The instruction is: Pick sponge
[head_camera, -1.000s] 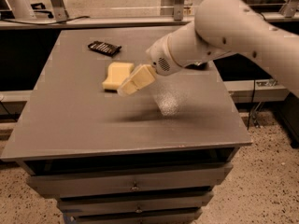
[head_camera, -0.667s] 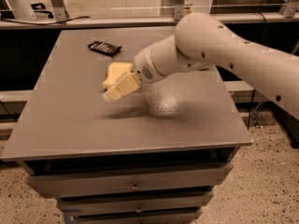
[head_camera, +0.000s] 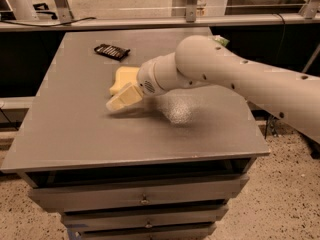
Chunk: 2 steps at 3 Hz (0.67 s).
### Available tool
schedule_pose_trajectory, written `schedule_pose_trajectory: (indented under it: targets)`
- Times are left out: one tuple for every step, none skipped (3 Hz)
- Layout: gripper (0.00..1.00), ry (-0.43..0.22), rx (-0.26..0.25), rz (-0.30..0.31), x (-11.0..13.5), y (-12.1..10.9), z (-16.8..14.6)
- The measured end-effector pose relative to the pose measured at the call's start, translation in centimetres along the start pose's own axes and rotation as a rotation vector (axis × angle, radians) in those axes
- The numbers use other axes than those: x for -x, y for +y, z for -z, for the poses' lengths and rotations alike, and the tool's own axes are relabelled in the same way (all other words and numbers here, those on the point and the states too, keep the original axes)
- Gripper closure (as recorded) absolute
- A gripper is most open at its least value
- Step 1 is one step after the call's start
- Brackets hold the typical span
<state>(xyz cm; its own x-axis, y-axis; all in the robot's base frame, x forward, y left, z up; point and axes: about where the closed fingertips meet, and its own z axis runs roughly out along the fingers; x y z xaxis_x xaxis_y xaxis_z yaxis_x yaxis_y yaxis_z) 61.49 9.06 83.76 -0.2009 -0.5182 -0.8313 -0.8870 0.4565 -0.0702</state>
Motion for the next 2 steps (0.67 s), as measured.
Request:
schedule_pose_trajectory:
  targets:
    - [0.17,-0.015,-0.050,-0.002,-0.15,-1.19,0.12]
    - [0.40,-0.029,-0.074,-0.002,0.01,-1.58,0.13]
